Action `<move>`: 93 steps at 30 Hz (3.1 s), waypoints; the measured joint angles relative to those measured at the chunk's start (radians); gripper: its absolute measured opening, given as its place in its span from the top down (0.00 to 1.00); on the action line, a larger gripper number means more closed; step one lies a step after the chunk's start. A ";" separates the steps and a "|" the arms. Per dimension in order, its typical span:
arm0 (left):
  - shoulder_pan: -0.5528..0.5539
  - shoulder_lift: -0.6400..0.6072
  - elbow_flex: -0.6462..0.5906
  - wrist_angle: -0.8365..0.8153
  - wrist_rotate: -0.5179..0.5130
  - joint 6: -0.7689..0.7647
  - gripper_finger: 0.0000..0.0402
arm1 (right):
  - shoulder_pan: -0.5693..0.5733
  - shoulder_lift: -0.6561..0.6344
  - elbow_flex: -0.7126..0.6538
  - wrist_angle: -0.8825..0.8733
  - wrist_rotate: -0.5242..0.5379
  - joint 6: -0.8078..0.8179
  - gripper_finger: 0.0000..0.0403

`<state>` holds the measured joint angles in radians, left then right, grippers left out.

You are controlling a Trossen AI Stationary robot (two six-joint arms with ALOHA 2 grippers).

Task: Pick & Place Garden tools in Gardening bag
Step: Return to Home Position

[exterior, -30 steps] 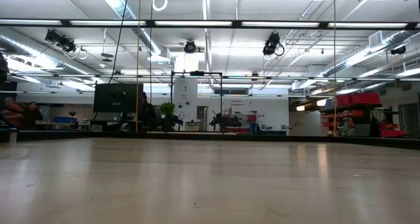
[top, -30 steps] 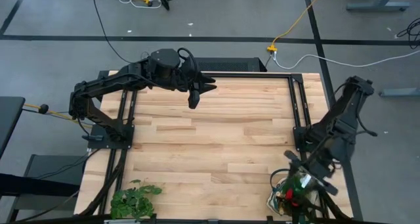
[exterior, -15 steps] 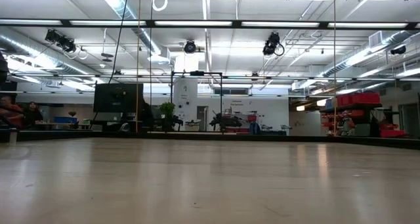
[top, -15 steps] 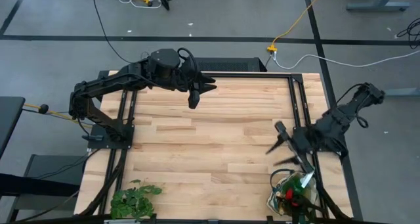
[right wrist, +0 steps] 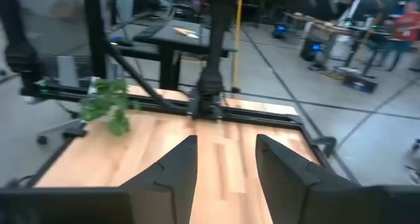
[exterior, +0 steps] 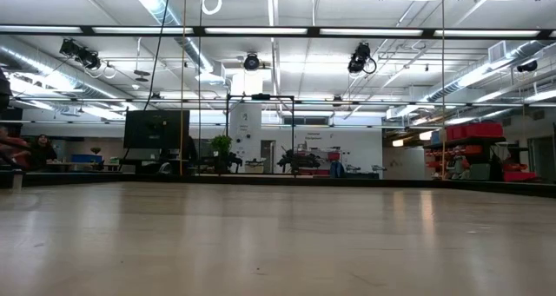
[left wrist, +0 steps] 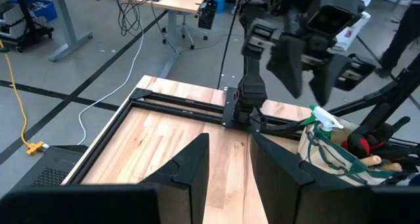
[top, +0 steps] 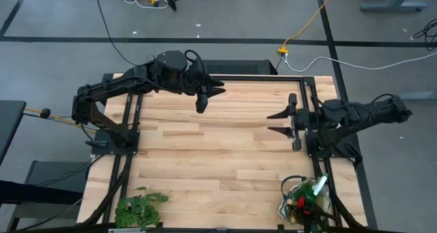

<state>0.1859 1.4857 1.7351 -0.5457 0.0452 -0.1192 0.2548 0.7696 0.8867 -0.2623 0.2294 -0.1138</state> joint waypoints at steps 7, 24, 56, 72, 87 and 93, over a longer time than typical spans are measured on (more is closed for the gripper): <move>0.000 0.000 0.000 0.000 0.000 0.001 0.71 | -0.019 0.002 0.000 0.000 0.093 -0.012 0.66; 0.000 0.000 0.000 0.003 0.000 0.000 0.71 | -0.189 0.167 0.000 0.085 -0.253 0.049 0.85; 0.000 0.000 0.000 0.006 0.000 0.000 0.71 | -0.256 0.029 -0.446 0.457 -0.326 -0.107 1.00; 0.000 0.000 0.000 0.008 0.000 0.001 0.71 | -0.285 -0.164 -0.597 0.464 -0.325 -0.110 1.00; 0.000 0.000 0.000 0.010 0.000 0.000 0.71 | -0.300 -0.343 -0.728 0.466 -0.327 -0.131 1.00; 0.000 0.000 0.000 0.010 0.000 0.000 0.71 | -0.300 -0.383 -0.789 0.602 -0.351 -0.119 1.00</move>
<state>0.1856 1.4857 1.7351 -0.5358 0.0456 -0.1192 -0.0452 0.3868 0.0973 0.3402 -0.1220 -0.2329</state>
